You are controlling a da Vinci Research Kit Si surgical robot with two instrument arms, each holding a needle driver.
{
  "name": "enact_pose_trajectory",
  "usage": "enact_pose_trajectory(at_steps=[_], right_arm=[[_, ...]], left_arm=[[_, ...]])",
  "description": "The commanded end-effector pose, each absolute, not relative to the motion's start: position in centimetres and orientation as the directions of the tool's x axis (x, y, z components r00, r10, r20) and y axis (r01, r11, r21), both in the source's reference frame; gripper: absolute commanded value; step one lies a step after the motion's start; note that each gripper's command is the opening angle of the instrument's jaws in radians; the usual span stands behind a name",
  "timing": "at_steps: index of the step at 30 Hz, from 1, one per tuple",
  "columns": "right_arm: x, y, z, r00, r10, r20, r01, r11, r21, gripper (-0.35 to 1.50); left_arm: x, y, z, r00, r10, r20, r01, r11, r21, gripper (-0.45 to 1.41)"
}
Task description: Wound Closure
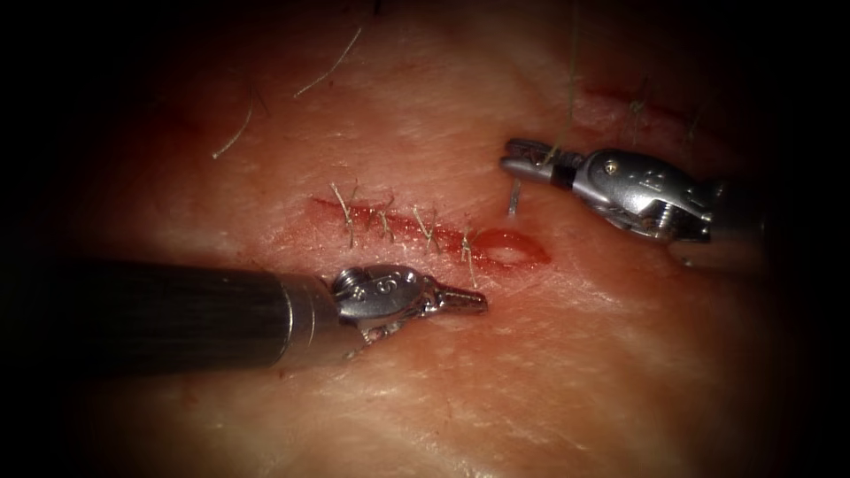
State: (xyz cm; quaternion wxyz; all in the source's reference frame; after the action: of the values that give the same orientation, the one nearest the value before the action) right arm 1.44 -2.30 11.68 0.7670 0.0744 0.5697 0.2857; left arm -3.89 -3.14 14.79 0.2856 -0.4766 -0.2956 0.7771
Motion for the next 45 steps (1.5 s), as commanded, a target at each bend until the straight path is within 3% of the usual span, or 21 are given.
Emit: enact_pose_trajectory(at_steps=[1,23,45], right_arm=[[1.52,-2.32,11.73,0.18,0.541,-0.822,-0.355,0.815,0.458,-0.35],[1.55,-2.32,11.85,0.195,0.761,-0.618,-0.35,0.643,0.681,-0.35],[1.56,-2.36,11.86,0.227,0.843,-0.488,-0.289,0.536,0.793,-0.35]], left_arm=[[-3.95,-3.18,14.84,-0.383,0.726,-0.571,-0.161,-0.661,-0.733,-0.06],[-3.93,-3.2,14.83,-0.383,0.726,-0.571,-0.16,-0.661,-0.733,-0.06],[-3.96,-3.21,14.85,-0.383,0.725,-0.572,-0.162,-0.662,-0.732,-0.06]])
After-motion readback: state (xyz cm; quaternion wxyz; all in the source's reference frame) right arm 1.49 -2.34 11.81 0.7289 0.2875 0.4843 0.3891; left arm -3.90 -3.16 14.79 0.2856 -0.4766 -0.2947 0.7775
